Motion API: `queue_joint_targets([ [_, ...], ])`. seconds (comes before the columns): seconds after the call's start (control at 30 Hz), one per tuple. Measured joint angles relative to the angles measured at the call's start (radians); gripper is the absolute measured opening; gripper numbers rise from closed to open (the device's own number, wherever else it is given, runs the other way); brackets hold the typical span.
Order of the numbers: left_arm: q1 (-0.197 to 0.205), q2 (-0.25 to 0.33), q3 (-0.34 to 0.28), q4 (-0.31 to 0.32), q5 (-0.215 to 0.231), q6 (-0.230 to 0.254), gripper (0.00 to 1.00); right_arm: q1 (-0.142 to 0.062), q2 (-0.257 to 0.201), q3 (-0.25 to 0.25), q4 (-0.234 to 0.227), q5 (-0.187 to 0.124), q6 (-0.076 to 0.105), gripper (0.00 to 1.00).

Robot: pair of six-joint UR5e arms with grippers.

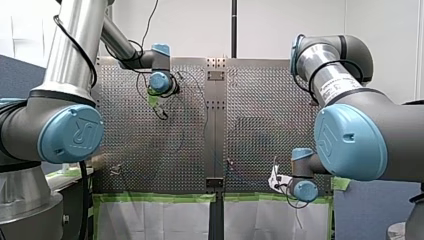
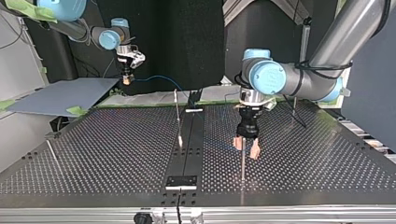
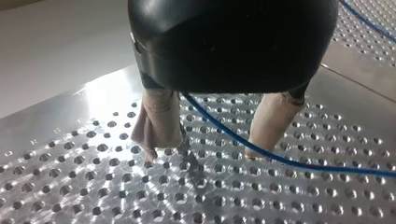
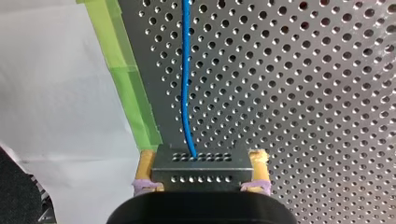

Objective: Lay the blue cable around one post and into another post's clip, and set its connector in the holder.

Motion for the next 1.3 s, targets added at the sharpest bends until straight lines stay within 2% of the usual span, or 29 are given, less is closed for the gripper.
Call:
queue_joint_targets([
  [0.2,0.002,0.011,0.002,-0.012,0.025,-0.052,1.0,0.003,0.0,0.0,-0.004,0.002,0.002,0.0],
  [0.5,0.016,0.025,0.001,-0.079,-0.01,-0.135,1.0,0.018,0.0,0.001,-0.018,0.001,-0.006,0.0],
  [0.7,0.019,0.026,0.001,-0.104,0.0,-0.187,1.0,0.025,0.0,0.001,-0.028,0.0,-0.019,0.0],
  [0.93,0.023,0.025,-0.002,-0.102,0.022,-0.238,1.0,0.036,0.0,0.001,-0.025,0.001,-0.03,0.0],
  [1.13,0.02,0.022,-0.006,-0.101,0.006,-0.283,1.0,0.046,0.0,0.001,-0.024,0.002,-0.031,0.0],
  [1.3,0.023,0.016,-0.038,-0.077,-0.003,-0.324,1.0,0.049,0.0,0.001,-0.024,0.002,-0.031,0.0],
])
